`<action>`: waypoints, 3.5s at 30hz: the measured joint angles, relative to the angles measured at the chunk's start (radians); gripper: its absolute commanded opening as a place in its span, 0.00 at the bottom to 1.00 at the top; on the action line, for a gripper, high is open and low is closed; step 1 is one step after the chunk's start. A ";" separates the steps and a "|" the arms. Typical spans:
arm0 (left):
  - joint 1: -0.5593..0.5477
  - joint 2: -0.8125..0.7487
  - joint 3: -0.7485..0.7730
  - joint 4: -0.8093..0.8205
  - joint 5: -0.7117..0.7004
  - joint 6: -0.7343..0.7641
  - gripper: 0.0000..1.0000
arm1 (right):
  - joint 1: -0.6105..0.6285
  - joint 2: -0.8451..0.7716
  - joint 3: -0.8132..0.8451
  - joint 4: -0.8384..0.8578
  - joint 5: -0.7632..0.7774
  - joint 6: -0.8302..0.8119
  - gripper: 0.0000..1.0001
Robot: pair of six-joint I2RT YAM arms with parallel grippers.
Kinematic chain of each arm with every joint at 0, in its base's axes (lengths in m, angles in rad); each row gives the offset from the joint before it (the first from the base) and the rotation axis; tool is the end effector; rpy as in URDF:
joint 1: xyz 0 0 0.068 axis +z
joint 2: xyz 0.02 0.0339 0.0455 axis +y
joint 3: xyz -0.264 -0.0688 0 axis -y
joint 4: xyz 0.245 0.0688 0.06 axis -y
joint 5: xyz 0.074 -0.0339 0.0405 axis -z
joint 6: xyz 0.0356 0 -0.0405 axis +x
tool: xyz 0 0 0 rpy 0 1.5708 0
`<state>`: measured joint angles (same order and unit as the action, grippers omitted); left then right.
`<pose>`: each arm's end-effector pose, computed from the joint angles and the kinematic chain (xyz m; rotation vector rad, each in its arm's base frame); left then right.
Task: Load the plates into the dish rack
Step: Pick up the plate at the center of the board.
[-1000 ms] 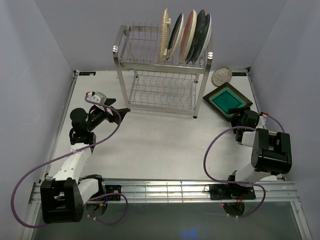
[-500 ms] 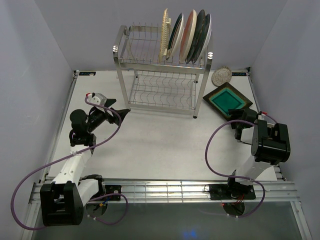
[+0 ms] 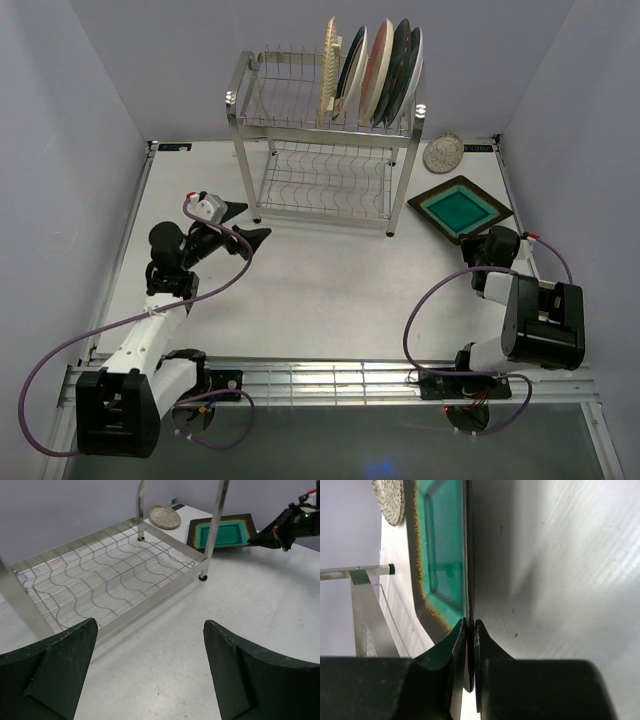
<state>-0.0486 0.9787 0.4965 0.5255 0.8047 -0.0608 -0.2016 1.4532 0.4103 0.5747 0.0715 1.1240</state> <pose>0.2146 -0.0361 0.2764 0.6340 1.4504 -0.6972 0.2562 -0.0550 0.1448 1.3127 1.6074 0.5013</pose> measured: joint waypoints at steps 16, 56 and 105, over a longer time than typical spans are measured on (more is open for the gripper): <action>-0.406 0.010 -0.035 0.011 0.032 0.352 0.98 | 0.000 -0.562 -0.003 -0.704 0.094 -0.044 0.08; -1.043 0.969 0.492 0.258 -0.342 0.952 0.92 | 0.001 -0.912 0.183 -1.391 -0.127 -0.141 0.08; -1.065 1.080 0.569 0.155 -0.445 0.960 0.00 | 0.009 -0.847 0.183 -1.245 -0.249 -0.230 0.89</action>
<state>-1.1141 2.0590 1.0657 0.6804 0.3595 0.8993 -0.1925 0.6064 0.5938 -0.6704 -0.1780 0.8940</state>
